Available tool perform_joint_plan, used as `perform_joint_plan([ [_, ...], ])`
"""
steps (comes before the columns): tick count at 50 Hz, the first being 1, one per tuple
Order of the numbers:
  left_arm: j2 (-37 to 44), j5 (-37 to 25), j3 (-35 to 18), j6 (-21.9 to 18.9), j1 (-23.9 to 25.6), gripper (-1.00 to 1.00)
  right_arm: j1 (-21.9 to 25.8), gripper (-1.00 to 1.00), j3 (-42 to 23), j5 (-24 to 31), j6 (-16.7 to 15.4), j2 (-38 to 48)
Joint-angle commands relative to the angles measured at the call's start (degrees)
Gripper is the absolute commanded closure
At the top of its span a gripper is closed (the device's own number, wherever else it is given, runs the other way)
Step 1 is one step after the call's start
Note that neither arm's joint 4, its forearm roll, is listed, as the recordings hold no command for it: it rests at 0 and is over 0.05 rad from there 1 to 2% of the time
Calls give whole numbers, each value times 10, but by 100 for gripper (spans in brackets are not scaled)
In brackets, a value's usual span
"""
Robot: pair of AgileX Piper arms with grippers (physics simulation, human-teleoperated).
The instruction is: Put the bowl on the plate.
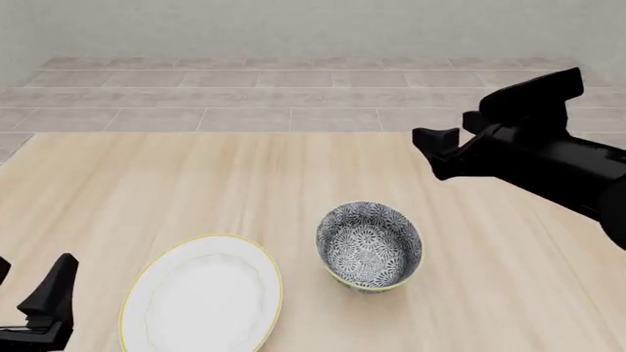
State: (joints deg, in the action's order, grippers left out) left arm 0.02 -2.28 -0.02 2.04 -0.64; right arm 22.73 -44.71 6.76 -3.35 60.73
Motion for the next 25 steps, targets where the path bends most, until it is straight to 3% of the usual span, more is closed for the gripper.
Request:
perform_joint_plan([
  [1, 0, 1, 0, 2, 1, -100, 5, -100, -5, 5, 0, 19],
  [25, 0, 1, 0, 3, 6, -100, 10, -100, 18, -23, 17, 62],
])
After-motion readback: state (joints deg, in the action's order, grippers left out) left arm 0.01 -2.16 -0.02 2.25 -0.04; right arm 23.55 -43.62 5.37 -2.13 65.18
